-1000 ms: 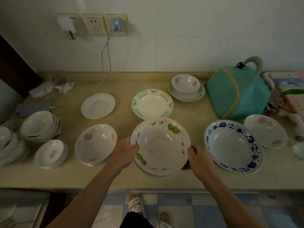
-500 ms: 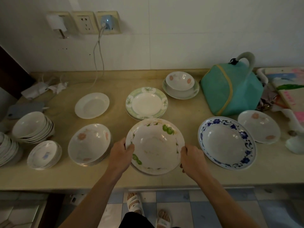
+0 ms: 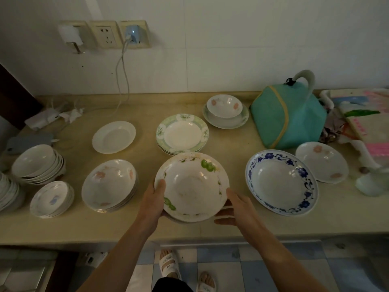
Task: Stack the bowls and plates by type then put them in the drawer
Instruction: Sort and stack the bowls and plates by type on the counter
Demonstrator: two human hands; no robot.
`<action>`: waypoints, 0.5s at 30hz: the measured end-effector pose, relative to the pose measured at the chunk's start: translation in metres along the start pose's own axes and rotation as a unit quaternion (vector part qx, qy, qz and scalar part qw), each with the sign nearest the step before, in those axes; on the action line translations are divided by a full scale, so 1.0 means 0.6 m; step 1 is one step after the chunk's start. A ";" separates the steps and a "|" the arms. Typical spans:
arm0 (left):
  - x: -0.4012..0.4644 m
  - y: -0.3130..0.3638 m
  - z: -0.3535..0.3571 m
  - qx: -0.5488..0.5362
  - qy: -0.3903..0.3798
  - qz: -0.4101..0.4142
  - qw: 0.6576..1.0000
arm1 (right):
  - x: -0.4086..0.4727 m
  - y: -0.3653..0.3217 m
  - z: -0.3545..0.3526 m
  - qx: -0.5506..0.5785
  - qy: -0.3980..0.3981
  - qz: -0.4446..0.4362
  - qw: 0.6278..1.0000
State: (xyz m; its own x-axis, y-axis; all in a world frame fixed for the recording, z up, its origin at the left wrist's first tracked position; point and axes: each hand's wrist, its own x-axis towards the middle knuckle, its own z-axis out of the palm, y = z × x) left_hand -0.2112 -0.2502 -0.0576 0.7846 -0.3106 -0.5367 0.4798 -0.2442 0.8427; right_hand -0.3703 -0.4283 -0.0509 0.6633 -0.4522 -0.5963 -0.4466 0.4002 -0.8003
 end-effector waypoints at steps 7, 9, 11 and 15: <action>-0.009 -0.006 0.039 -0.015 0.018 0.030 0.999 | -0.016 0.002 -0.022 0.060 0.022 -0.027 0.998; -0.010 -0.009 0.050 -0.005 0.027 0.036 0.999 | -0.023 0.005 -0.031 0.074 0.030 -0.029 0.996; -0.010 -0.008 0.055 0.011 0.026 0.042 0.999 | -0.032 0.003 -0.042 0.076 0.048 -0.024 0.996; -0.015 0.024 0.048 0.076 0.059 0.121 0.988 | -0.060 -0.008 -0.090 0.011 0.160 -0.074 0.984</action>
State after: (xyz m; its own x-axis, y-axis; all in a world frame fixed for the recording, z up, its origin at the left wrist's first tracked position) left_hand -0.2229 -0.2775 -0.0417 0.9138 -0.2689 -0.3043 0.2154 -0.3142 0.9246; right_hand -0.4244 -0.4569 -0.0293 0.4950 -0.7340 -0.4649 -0.3438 0.3260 -0.8807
